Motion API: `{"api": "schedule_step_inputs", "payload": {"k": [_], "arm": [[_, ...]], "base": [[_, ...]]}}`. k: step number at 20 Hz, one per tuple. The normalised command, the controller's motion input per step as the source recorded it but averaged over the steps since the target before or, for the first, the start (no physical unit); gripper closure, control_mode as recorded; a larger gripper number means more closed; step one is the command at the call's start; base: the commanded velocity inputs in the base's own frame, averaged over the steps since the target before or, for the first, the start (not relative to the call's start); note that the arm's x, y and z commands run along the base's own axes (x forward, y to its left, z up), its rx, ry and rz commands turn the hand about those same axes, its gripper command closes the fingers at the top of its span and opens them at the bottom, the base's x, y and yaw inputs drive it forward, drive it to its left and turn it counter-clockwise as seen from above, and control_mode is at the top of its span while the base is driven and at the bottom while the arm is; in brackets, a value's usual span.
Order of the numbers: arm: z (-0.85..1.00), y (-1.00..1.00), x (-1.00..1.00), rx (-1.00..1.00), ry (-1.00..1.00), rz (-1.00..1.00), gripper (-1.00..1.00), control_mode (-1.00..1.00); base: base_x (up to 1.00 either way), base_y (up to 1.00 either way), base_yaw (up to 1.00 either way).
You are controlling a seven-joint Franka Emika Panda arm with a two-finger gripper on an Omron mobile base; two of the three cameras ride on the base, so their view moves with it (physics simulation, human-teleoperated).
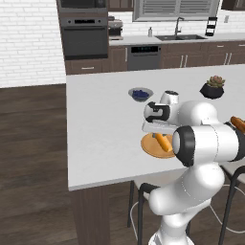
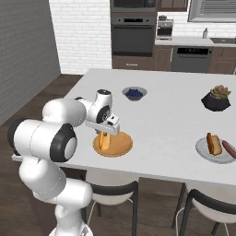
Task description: Place one bun and one sausage from the bowl on each plate.
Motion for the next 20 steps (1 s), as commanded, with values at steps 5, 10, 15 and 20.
{"api": "schedule_step_inputs", "payload": {"k": [5,10,15,20], "arm": [[-0.05,-0.02,0.21,0.0,-0.11,0.0,1.0,-1.0],[-0.02,0.11,0.18,0.0,0.0,-0.05,1.0,-1.0],[-0.09,0.25,0.07,0.0,0.0,-0.11,1.0,-1.0],[-0.12,0.0,0.09,0.0,0.0,0.0,-1.0,-1.0]], "base": [[0.0,0.0,0.0],[0.0,0.0,0.0],[0.0,0.0,0.0],[0.0,0.0,0.0]]}}
